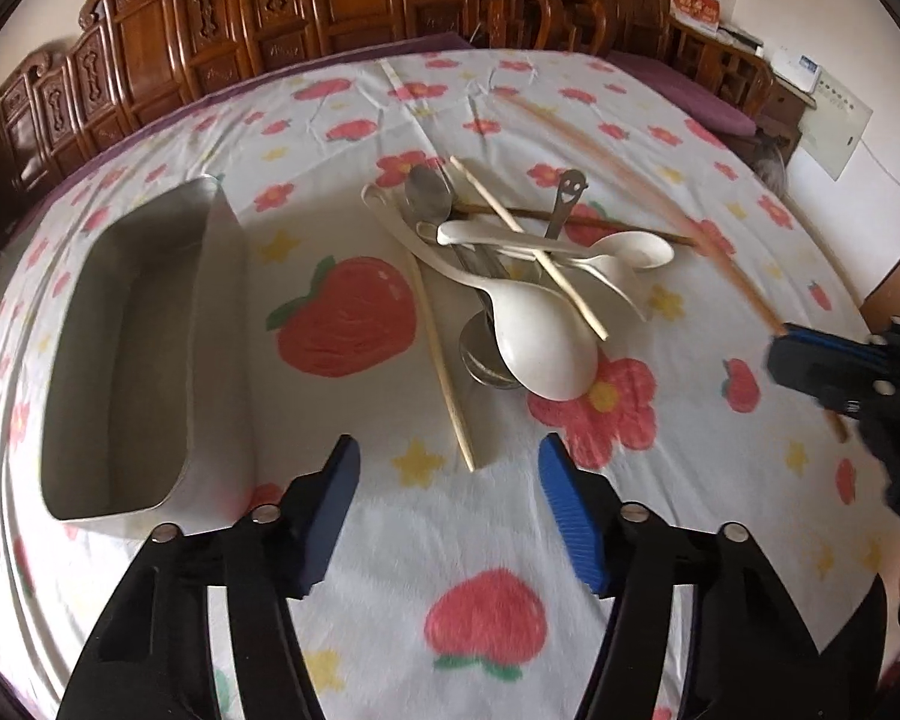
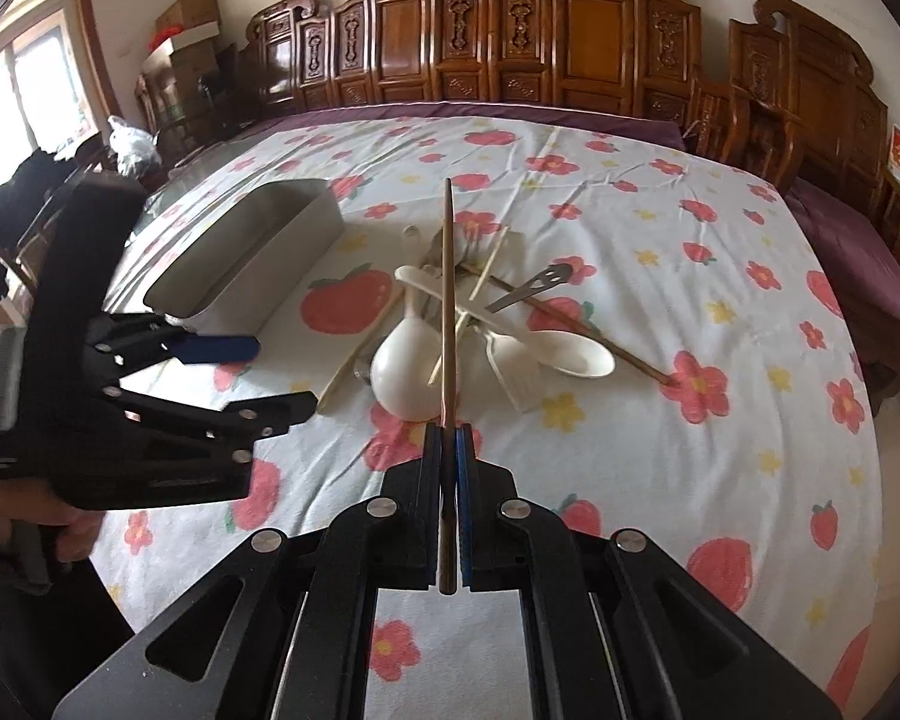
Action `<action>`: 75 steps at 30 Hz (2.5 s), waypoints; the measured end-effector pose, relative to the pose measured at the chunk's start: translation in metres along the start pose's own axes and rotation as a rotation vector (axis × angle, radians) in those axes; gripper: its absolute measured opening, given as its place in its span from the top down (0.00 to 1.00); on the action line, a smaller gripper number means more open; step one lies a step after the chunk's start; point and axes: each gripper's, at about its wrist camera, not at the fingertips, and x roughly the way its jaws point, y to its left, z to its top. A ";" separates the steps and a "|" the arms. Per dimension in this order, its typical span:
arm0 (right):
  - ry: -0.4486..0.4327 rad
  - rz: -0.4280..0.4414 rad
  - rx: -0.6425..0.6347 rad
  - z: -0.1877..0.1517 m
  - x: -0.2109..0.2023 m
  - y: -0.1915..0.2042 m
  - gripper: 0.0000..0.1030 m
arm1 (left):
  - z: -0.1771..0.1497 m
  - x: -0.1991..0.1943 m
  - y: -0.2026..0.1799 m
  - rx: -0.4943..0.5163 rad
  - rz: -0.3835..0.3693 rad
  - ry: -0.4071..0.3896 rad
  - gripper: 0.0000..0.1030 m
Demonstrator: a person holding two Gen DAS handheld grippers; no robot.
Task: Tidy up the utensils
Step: 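Grasp a second wooden chopstick with the left tool while the right tool holds its chopstick, then carry both chopsticks over the metal tray and open the left tool to drop its chopstick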
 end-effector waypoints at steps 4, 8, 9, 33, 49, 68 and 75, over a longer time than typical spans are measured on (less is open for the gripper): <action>-0.003 0.003 0.002 0.001 -0.001 -0.001 0.94 | 0.008 0.016 -0.003 0.004 0.026 0.025 0.60; -0.005 0.009 0.006 0.003 -0.002 -0.002 0.94 | 0.015 0.029 -0.001 -0.025 0.033 0.055 0.71; -0.006 0.008 0.006 0.004 -0.002 -0.002 0.94 | 0.017 0.033 0.000 -0.036 0.041 0.066 0.73; 0.009 0.019 -0.008 0.001 0.002 0.011 0.95 | 0.006 -0.009 0.033 -0.067 0.058 -0.002 0.96; 0.004 0.049 -0.039 0.015 0.011 0.052 0.95 | -0.004 -0.080 0.084 -0.107 -0.001 -0.174 0.96; 0.032 0.102 -0.107 0.070 0.061 0.125 0.95 | -0.017 -0.056 0.166 -0.185 -0.048 -0.128 0.96; 0.037 0.105 -0.105 0.079 0.065 0.133 0.95 | -0.009 -0.046 0.176 -0.209 -0.051 -0.111 0.96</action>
